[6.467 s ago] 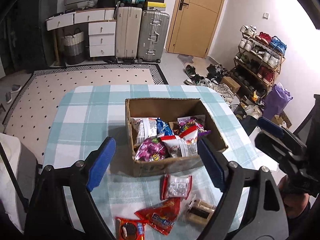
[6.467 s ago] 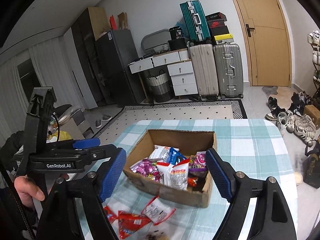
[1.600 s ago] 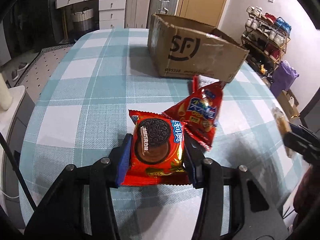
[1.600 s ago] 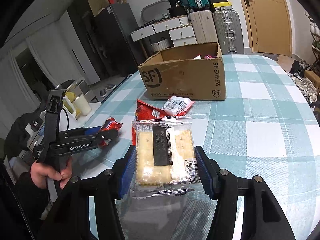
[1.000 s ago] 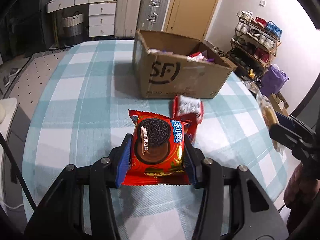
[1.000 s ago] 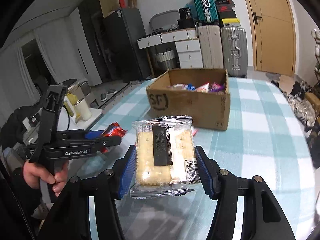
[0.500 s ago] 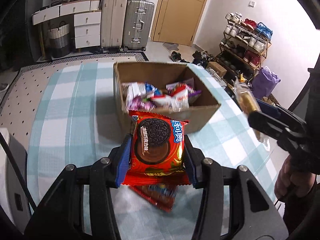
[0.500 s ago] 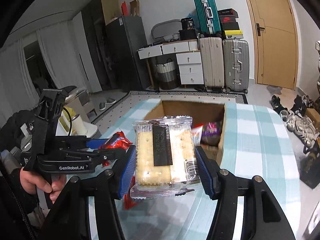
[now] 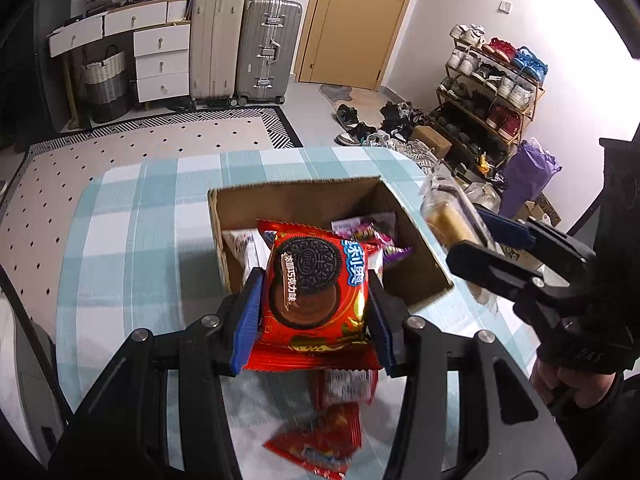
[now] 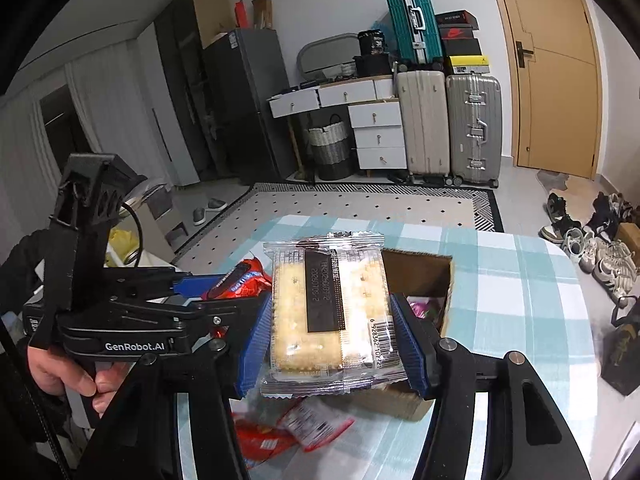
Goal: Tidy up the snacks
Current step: 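Carry both packets toward the cardboard box with both tools, then open both tools to drop the packets into the box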
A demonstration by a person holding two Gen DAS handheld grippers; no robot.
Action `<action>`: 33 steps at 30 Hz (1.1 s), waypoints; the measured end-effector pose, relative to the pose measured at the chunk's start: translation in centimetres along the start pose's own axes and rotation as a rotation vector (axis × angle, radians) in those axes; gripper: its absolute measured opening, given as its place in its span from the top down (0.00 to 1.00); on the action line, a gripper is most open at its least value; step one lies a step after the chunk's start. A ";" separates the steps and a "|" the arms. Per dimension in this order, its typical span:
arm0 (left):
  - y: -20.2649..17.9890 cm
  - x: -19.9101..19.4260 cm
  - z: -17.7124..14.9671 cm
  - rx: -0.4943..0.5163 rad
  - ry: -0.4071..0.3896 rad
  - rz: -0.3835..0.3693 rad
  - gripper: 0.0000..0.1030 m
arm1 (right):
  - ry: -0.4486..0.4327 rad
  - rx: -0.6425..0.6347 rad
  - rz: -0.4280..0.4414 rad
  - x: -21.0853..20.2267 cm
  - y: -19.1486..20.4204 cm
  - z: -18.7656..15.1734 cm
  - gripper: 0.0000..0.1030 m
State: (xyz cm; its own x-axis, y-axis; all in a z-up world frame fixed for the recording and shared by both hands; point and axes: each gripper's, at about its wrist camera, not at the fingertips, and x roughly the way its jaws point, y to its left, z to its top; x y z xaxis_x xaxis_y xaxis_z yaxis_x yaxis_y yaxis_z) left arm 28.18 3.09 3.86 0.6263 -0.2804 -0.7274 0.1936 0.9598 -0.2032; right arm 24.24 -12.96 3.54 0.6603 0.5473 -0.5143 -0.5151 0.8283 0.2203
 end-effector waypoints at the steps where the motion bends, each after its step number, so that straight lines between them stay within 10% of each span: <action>1: 0.1 0.4 0.6 0.002 0.001 0.003 0.56 | 0.002 0.005 0.000 0.4 -0.3 0.2 0.43; 21: 2.1 9.1 4.0 -0.020 0.081 0.005 0.56 | 0.094 0.007 -0.050 8.3 -3.8 1.5 0.43; 25: 3.3 9.7 3.8 -0.070 0.101 0.003 0.38 | 0.091 0.041 -0.062 9.5 -4.7 1.2 0.30; 33: 3.6 8.0 3.0 -0.065 0.086 0.038 0.33 | 0.067 0.056 -0.065 8.3 -5.2 1.0 0.28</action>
State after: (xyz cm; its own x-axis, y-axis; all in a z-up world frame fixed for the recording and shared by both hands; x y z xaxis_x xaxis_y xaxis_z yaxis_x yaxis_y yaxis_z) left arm 36.21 4.21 -0.72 0.5645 -0.2443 -0.7885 0.1198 0.9693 -0.2146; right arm 32.94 -12.57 -1.05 0.6523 0.4847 -0.5827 -0.4398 0.8682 0.2297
